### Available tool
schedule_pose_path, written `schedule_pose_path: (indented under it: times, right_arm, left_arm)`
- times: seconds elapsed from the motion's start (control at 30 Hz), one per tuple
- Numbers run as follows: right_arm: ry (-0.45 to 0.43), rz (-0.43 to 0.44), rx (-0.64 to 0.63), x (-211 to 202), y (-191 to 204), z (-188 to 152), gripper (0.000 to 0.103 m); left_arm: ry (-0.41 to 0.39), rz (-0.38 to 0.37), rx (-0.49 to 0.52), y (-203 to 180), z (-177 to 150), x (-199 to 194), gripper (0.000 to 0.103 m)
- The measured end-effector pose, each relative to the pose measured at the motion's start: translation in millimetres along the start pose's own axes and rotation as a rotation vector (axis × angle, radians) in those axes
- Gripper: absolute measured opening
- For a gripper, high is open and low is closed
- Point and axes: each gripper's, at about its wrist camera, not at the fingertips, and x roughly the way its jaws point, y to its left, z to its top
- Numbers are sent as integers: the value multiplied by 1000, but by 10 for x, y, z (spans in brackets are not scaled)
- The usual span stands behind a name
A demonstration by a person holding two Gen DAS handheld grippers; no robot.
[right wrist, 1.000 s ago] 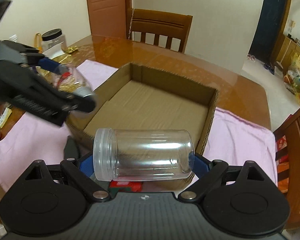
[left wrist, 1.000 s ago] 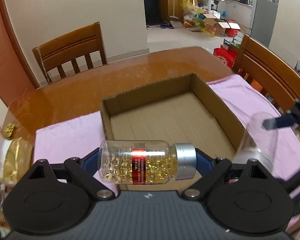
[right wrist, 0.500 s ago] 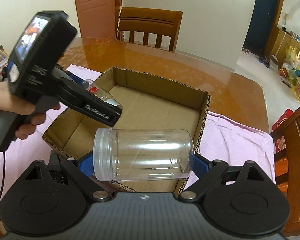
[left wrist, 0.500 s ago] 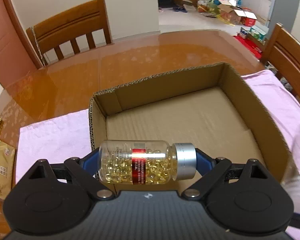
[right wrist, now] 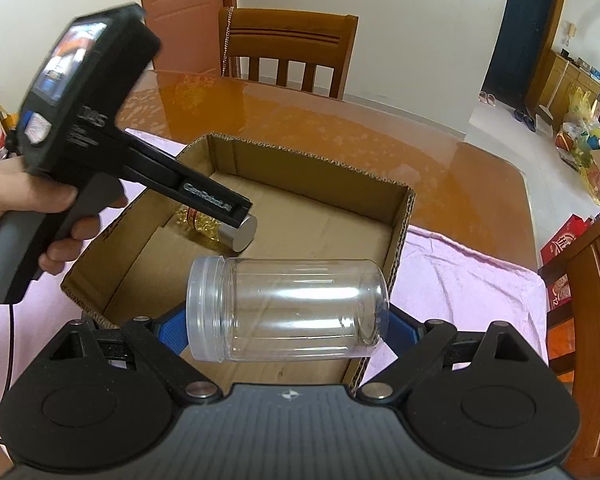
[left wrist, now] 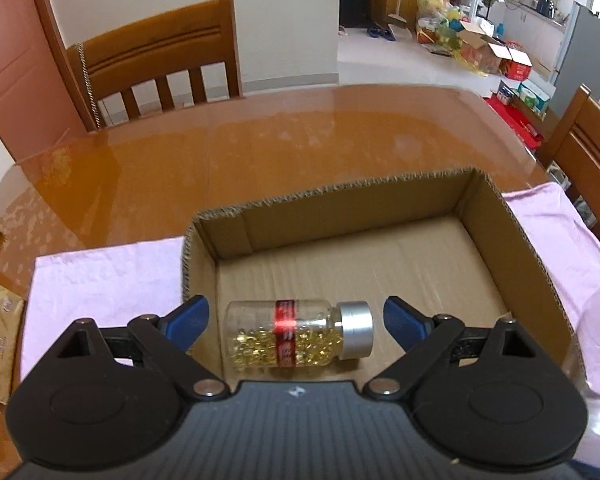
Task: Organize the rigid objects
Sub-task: 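Lower the bottle into the box and open the left tool while the right tool releases the jar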
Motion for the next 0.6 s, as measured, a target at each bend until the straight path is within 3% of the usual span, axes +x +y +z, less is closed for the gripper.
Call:
schedule_pose_path:
  times: [0.2,0.53,0.6]
  right_arm:
    - [1,8,-2,127,-28,115,96]
    - [77,-23,-31,708,12,397,96]
    - [75,-28,-35,771,27,463,103]
  left_arm:
    - [-36,26,-21,162,-2,-228,95]
    - [-54,63,-68,463,-130,-548,96]
    - [-60,65,-76,502,-165,-608,98]
